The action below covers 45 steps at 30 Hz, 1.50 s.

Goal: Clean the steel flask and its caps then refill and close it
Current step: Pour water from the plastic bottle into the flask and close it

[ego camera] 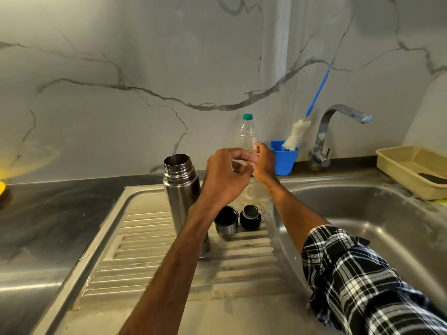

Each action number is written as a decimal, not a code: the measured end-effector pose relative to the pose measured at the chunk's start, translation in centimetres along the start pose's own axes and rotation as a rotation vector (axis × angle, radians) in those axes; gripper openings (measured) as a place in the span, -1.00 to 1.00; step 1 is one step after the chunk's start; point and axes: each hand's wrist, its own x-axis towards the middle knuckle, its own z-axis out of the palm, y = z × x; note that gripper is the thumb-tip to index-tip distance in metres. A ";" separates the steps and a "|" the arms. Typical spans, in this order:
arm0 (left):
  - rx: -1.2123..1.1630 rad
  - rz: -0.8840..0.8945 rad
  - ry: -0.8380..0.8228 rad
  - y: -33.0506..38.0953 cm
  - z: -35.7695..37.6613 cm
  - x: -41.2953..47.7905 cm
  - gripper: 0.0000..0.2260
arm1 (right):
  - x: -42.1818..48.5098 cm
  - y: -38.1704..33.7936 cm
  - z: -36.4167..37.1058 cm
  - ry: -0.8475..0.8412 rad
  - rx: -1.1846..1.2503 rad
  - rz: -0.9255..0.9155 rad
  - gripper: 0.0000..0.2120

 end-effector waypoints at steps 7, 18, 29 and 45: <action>0.115 -0.007 -0.002 -0.2 0.1 0.0 -0.88 | 0.0 0.6 -0.6 0.025 -0.100 -0.010 -0.47; 0.390 0.104 0.045 2.3 -1.0 -3.3 -0.87 | -9.1 -1.3 -8.4 -0.332 0.019 -0.039 -0.78; 0.392 0.120 0.638 -1.3 -6.7 -12.5 -0.66 | -16.7 -1.0 -9.1 -0.565 -0.242 -0.073 -0.30; 0.150 -0.161 0.347 -5.0 -5.8 -9.5 -0.40 | -16.1 -3.8 -13.4 -0.367 0.348 0.151 -0.48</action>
